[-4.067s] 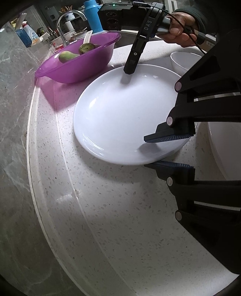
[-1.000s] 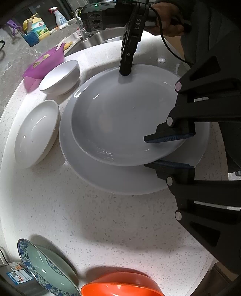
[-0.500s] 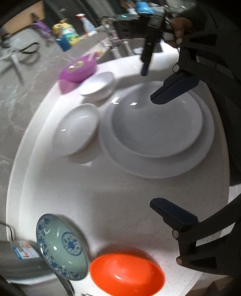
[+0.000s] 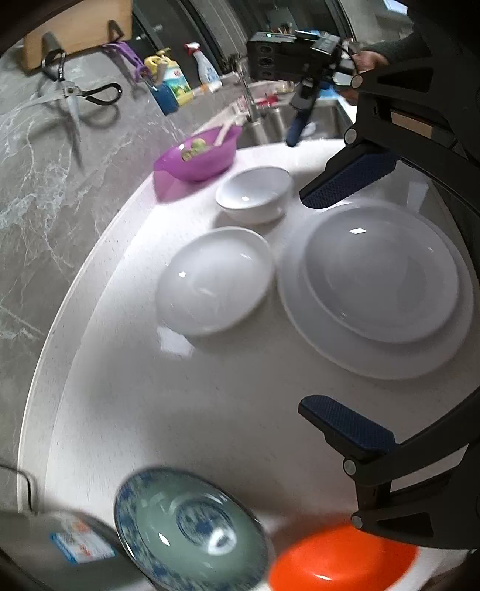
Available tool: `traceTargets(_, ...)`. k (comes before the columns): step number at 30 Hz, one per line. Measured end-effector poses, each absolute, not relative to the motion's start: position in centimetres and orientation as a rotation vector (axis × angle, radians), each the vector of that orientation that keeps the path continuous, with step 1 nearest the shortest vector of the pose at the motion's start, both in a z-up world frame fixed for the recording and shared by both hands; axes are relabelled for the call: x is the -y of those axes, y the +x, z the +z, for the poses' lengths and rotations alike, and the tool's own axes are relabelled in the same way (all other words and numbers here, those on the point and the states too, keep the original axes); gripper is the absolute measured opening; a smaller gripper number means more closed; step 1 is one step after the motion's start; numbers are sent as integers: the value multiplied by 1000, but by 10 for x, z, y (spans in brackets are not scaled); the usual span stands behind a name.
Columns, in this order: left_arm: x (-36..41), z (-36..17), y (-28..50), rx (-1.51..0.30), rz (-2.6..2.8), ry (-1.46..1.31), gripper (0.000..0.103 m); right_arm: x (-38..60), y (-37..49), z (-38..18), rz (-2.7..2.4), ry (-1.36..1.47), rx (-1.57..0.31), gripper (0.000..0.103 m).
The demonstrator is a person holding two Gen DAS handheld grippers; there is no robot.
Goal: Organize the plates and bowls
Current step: 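Move both tools to the white oval deep dish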
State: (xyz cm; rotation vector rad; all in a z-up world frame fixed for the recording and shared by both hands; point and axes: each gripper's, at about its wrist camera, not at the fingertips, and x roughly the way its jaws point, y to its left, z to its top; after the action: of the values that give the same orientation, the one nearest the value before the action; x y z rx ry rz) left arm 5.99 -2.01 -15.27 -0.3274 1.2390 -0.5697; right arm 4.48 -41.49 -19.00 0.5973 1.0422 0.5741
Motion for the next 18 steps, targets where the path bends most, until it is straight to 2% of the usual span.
traceTargets(3, 28, -155, 86, -1280, -585, -315, 103, 425, 74, -165, 615, 563, -1025, 80)
traceTargets(8, 37, -168, 130, -1310, -568, -314, 103, 430, 133, -147, 665, 522, -1050, 80)
traceTargets(18, 41, -205, 174, -1396, -543, -394, 102, 415, 213, -216, 712, 559, -1312, 78)
